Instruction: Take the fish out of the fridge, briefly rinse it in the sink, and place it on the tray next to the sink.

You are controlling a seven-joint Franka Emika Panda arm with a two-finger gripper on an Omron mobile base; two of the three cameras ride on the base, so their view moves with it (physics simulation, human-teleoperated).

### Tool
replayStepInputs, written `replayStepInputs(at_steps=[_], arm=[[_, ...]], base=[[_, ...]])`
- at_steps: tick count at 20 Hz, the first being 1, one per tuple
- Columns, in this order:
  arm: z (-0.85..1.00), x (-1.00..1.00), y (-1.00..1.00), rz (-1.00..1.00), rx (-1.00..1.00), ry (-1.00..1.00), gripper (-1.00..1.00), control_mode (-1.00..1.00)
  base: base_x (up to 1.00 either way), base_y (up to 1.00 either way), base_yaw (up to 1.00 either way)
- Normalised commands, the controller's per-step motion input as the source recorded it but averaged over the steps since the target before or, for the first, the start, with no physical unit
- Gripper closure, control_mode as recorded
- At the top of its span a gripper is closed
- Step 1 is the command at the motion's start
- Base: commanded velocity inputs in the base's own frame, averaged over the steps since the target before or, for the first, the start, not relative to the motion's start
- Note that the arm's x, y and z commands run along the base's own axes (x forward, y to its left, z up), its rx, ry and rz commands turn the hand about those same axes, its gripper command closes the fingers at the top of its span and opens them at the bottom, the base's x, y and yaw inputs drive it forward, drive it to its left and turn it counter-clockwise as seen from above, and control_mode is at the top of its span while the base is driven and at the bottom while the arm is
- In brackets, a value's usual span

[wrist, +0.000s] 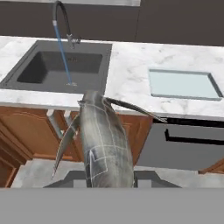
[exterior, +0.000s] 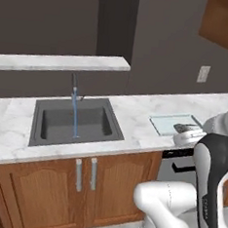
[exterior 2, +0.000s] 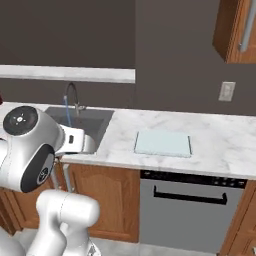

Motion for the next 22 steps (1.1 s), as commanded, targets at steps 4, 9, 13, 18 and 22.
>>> replayStepInputs(at_steps=[4, 9, 13, 18, 22], arm=[[0.0, 0.0, 0.0, 0.0, 0.0, 0.0, 1.0, 1.0], [0.0, 0.0, 0.0, 0.0, 0.0, 0.0, 1.0, 1.0], [0.0, 0.0, 0.0, 0.0, 0.0, 0.0, 1.0, 1.0], [0.0, 0.0, 0.0, 0.0, 0.0, 0.0, 1.0, 1.0], [0.0, 0.0, 0.0, 0.0, 0.0, 0.0, 1.0, -1.0]], base=[[0.85, 0.19, -0.01], [0.3, 0.0, 0.0], [0.54, 0.0, 0.0], [0.72, 0.01, 0.0], [0.13, 0.01, 0.02]])
